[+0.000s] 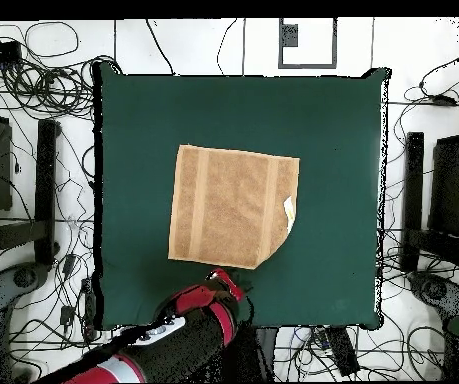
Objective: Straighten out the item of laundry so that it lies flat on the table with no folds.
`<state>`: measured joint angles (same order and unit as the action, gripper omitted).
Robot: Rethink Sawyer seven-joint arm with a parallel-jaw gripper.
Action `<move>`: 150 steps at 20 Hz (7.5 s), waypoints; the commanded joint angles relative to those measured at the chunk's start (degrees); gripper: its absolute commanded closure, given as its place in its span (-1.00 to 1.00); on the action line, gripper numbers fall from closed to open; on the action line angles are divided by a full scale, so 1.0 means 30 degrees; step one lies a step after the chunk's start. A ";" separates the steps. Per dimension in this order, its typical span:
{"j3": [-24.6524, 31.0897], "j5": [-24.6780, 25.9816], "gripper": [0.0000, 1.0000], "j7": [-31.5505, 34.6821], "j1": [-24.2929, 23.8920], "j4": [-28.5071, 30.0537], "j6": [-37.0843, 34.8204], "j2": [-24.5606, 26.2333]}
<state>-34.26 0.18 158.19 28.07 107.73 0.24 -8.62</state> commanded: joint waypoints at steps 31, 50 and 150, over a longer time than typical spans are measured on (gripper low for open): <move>-0.3334 -0.0366 -1.00 0.0866 -0.2290 -0.5834 0.1789 0.1118; -0.1722 0.3347 -1.00 -0.1314 -0.3877 -0.4923 0.1924 -0.0347; -0.2559 -0.1788 -1.00 0.1497 -0.4977 -0.4386 1.2580 0.7490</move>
<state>-51.81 -1.98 158.21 12.83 95.10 33.23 11.65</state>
